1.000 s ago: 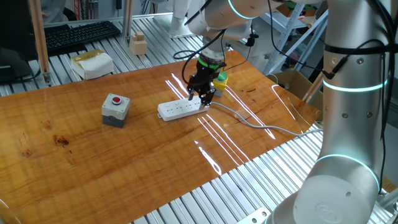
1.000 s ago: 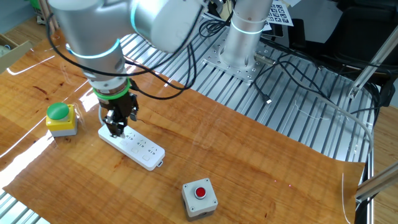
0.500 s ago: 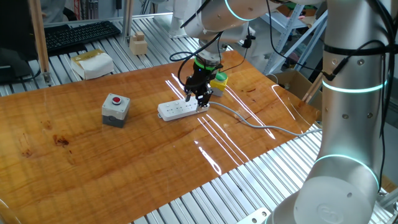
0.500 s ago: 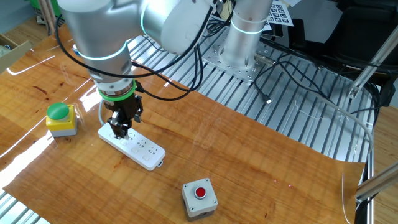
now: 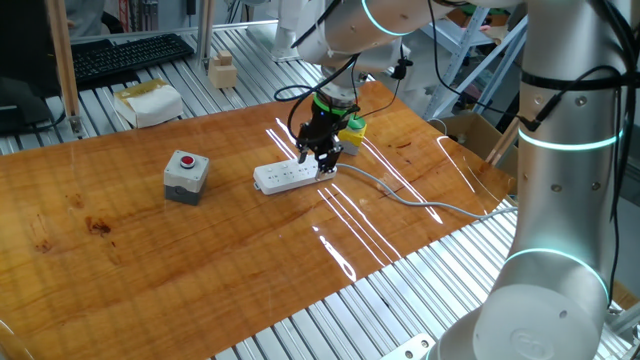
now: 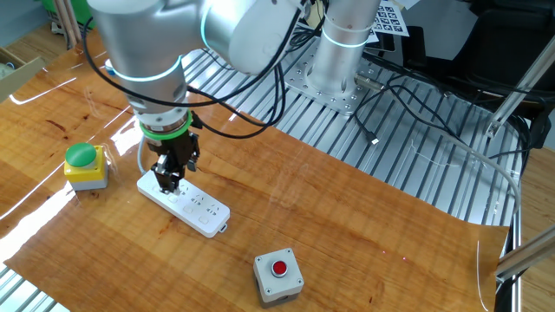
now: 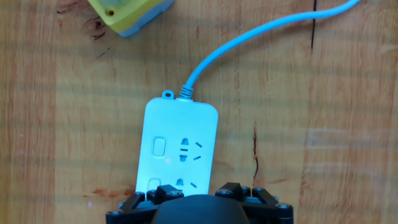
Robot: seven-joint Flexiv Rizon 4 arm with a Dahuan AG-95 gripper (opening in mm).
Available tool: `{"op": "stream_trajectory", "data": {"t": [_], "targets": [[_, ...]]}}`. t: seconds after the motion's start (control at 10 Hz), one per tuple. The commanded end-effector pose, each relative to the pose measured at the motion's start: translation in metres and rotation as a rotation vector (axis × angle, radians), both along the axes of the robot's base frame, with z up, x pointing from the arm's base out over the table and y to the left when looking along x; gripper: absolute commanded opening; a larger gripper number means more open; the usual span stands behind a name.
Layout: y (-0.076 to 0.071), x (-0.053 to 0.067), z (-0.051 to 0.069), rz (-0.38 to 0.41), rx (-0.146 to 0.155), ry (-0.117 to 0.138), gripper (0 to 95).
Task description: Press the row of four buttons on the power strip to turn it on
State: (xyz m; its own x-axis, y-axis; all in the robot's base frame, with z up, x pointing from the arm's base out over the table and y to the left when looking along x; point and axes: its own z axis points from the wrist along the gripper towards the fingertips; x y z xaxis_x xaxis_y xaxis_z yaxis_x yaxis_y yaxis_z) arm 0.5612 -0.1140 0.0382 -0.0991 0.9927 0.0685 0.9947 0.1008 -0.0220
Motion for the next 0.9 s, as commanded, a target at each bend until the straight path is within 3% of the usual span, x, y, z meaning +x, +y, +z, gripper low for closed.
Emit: {"op": "stream_trajectory", "data": {"t": [0.1,0.9], "targets": [[-0.0019,0.0003,-0.0001,-0.001,-0.023,-0.005,57.0],[-0.0034,0.0010,-0.0079,-0.021,-0.027,-0.013,57.0]]}}
